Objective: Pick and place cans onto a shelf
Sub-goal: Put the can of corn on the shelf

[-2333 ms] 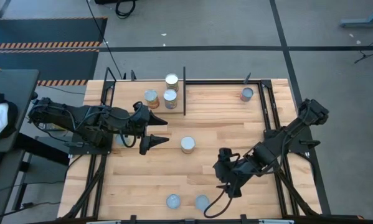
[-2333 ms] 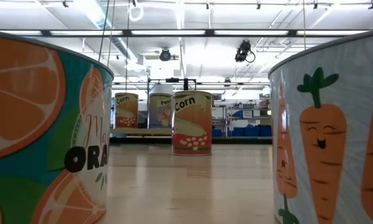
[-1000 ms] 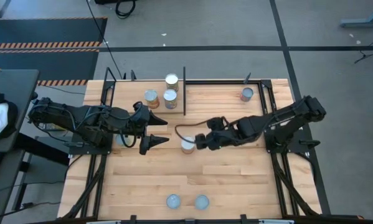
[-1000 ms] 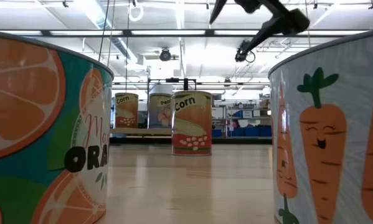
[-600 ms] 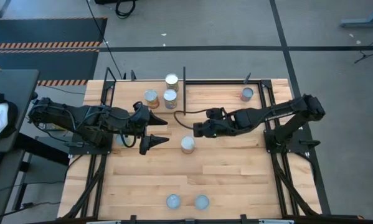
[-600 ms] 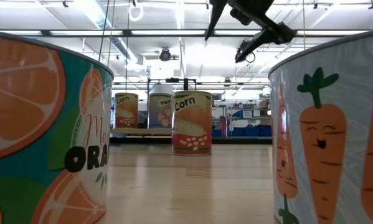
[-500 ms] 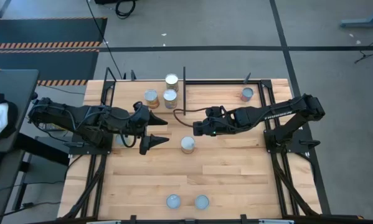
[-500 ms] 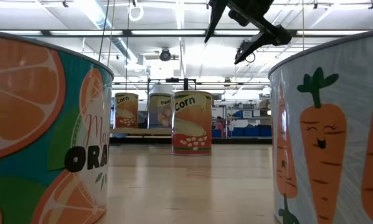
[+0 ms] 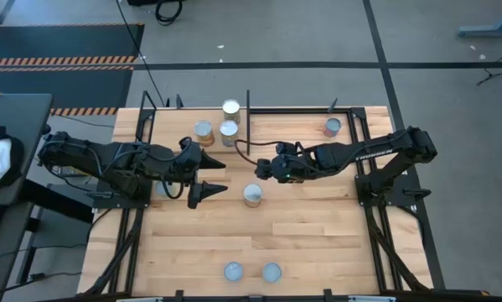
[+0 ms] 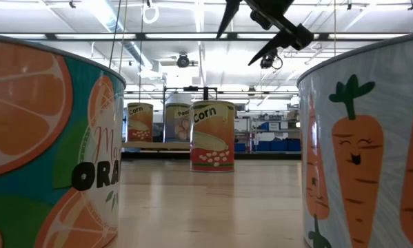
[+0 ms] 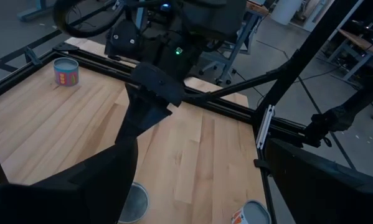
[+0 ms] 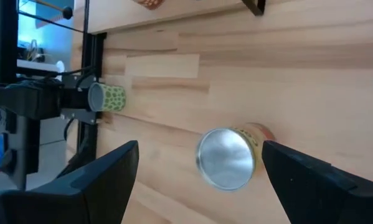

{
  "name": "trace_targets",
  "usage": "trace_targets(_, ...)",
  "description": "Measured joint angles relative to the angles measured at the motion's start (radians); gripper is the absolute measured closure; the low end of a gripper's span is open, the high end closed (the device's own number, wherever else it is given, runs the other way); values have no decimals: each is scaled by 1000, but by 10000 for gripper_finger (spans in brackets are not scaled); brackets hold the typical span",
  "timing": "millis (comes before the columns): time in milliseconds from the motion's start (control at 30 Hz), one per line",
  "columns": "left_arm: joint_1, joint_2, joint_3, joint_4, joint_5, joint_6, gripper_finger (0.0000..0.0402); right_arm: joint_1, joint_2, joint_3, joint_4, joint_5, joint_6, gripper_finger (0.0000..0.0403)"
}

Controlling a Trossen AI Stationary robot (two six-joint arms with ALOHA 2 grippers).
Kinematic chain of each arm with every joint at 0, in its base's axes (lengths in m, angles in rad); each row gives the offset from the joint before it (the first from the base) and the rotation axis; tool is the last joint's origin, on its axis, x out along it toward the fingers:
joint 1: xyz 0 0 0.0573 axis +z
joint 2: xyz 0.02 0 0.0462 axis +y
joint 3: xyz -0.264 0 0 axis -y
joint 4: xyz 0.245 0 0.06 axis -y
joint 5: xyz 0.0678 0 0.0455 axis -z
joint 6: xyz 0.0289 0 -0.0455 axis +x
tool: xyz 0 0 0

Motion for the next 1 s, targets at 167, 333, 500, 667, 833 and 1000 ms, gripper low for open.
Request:
trace_targets(167, 0, 0, 0, 0, 0, 0, 45, 0, 0, 0, 4, -41, 107, 55)
trace_targets(333, 0, 0, 0, 0, 0, 0, 45, 0, 0, 0, 11, -41, 155, 55)
trace_targets(500, 0, 0, 0, 0, 0, 0, 45, -6, 0, 0, 12, -41, 154, 55)
trace_targets(667, 0, 0, 0, 0, 0, 0, 45, -7, 0, 0, 12, -41, 151, 55)
trace_targets(833, 0, 0, 0, 0, 0, 0, 45, -6, 0, 0, 12, -41, 137, 55)
trace_targets(1000, 0, 0, 0, 0, 0, 0, 45, -6, 0, 0, 19, -41, 125, 55)
